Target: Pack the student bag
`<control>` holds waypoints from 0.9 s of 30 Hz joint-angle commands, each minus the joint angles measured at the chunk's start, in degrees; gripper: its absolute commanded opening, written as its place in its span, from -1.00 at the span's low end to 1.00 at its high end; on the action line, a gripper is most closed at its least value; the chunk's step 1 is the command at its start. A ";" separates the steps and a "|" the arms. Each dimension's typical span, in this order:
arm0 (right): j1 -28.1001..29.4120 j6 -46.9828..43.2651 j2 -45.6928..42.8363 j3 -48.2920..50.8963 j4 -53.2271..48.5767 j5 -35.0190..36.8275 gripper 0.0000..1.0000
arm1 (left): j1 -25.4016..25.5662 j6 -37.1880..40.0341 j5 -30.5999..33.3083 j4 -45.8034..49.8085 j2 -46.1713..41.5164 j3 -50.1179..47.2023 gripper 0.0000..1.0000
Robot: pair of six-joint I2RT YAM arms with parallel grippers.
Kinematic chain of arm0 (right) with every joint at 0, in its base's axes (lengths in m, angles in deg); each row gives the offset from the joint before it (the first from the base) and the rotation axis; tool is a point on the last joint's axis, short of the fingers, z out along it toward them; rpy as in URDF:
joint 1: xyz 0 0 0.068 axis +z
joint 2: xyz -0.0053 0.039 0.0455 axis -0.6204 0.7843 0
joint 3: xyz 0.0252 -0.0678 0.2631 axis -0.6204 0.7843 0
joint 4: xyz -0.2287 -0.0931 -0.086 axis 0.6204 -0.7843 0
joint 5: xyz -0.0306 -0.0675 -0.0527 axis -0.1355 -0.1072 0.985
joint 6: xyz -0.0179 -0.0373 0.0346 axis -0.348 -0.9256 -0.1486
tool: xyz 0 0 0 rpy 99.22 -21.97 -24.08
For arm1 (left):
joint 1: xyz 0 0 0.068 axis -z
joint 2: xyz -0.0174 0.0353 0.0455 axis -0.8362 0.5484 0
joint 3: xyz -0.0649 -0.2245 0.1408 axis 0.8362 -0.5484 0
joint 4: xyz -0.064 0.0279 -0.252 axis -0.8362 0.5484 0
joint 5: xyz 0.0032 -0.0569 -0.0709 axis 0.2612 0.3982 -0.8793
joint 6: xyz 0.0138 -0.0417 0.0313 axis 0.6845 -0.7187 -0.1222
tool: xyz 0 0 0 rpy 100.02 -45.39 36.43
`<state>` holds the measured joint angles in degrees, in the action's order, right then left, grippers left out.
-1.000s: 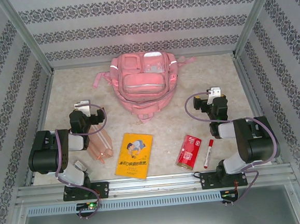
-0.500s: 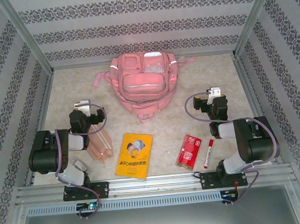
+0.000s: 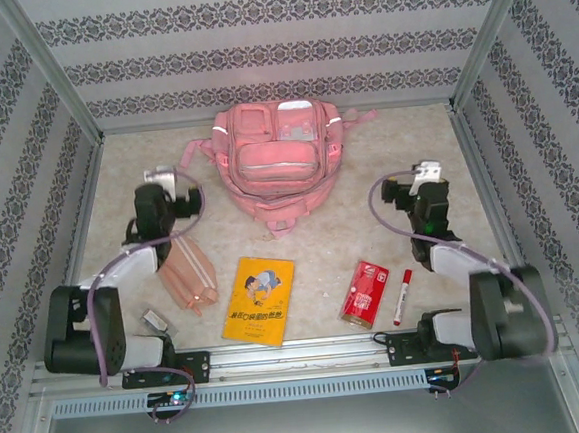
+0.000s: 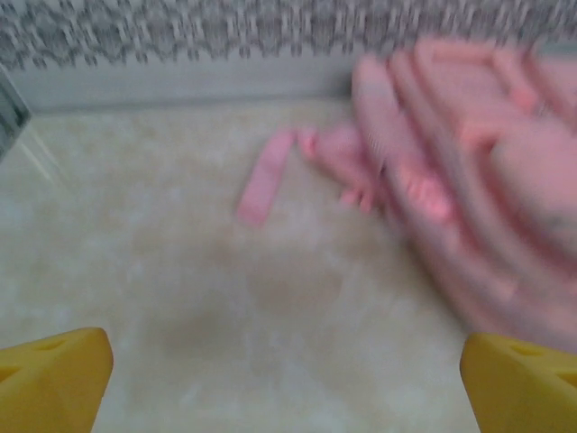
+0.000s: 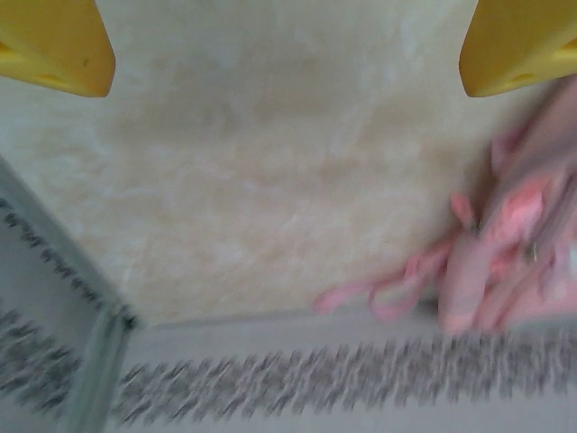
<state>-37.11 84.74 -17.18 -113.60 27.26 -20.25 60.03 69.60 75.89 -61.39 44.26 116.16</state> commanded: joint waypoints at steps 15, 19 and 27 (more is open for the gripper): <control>-1.14 17.18 10.14 -22.24 -38.47 -35.24 0.96 | 17.94 -10.24 -20.42 35.27 12.29 25.98 0.99; -1.06 18.57 18.42 -27.34 -40.11 -40.35 0.84 | 24.83 -0.48 -10.76 43.73 22.61 38.34 0.99; -0.97 17.60 19.47 -28.90 -43.55 -41.16 0.79 | 27.95 9.64 -5.36 51.09 40.84 60.10 0.99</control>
<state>-38.44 103.25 4.52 -141.42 -12.98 -60.36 87.77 72.75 66.88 -16.91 81.87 172.25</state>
